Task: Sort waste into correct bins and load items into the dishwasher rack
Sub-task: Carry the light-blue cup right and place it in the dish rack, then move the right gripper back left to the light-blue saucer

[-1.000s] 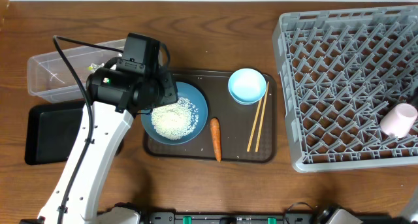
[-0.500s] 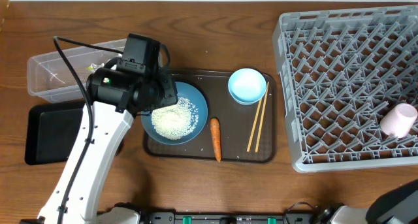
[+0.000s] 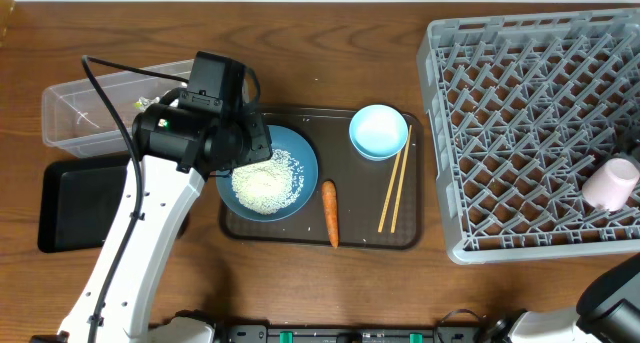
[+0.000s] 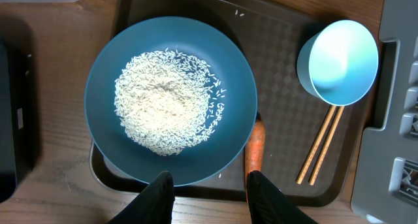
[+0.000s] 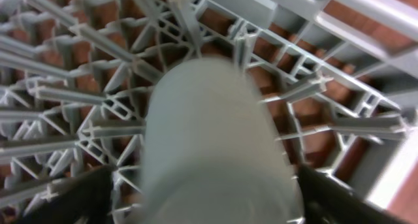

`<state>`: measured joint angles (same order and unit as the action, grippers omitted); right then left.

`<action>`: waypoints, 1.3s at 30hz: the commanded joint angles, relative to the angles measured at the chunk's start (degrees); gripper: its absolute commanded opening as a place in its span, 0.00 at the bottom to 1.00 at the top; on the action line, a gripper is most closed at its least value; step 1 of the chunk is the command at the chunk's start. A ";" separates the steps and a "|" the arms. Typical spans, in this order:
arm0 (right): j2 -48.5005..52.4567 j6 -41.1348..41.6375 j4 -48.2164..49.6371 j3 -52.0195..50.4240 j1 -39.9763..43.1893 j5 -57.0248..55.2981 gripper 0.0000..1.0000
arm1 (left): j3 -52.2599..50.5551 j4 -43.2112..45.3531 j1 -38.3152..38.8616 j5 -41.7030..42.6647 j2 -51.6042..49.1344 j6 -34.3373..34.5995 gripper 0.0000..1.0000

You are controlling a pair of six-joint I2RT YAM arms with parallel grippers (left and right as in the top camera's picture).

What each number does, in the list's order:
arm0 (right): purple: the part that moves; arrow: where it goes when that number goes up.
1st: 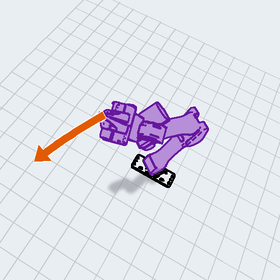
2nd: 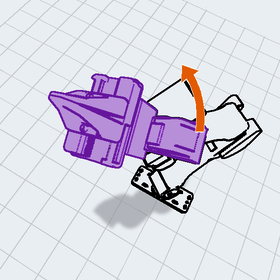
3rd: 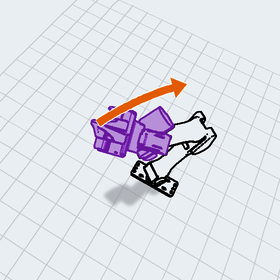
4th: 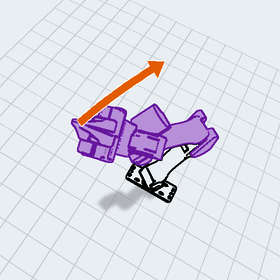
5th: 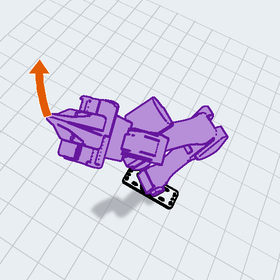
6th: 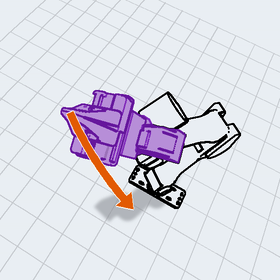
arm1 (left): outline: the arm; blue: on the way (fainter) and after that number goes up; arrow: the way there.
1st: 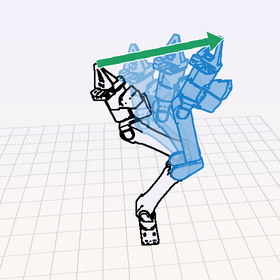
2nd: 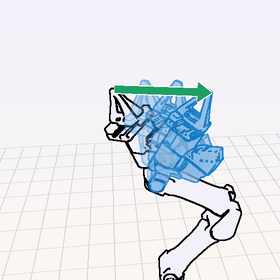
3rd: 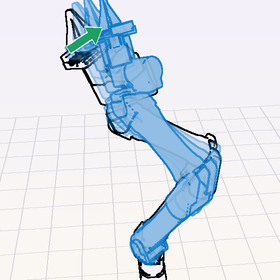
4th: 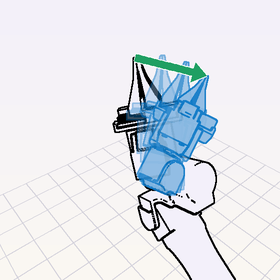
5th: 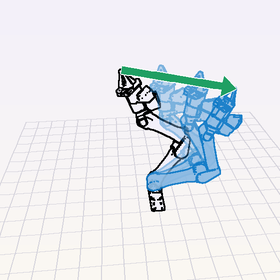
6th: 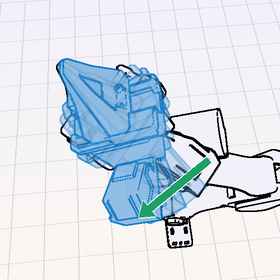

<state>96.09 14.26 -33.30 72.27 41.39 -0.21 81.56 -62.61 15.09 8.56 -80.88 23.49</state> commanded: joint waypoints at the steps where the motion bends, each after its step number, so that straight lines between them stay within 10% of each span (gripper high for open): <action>1: -0.48 0.28 1.01 1.25 1.09 4.26 0.96 | -0.22 -0.15 -0.28 -1.14 0.28 -0.98 0.38; 20: -22.49 -0.63 -6.67 1.22 -6.34 27.56 0.99 | -0.22 -0.13 -0.28 -1.16 0.24 -0.98 0.46; 39: -16.15 -7.74 -15.02 9.49 -55.08 9.75 0.95 | -0.22 -4.63 -0.31 -7.98 0.09 -0.96 0.59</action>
<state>76.75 7.57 -46.70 77.56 -10.02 17.82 81.52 -66.81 15.09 3.05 -80.88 22.68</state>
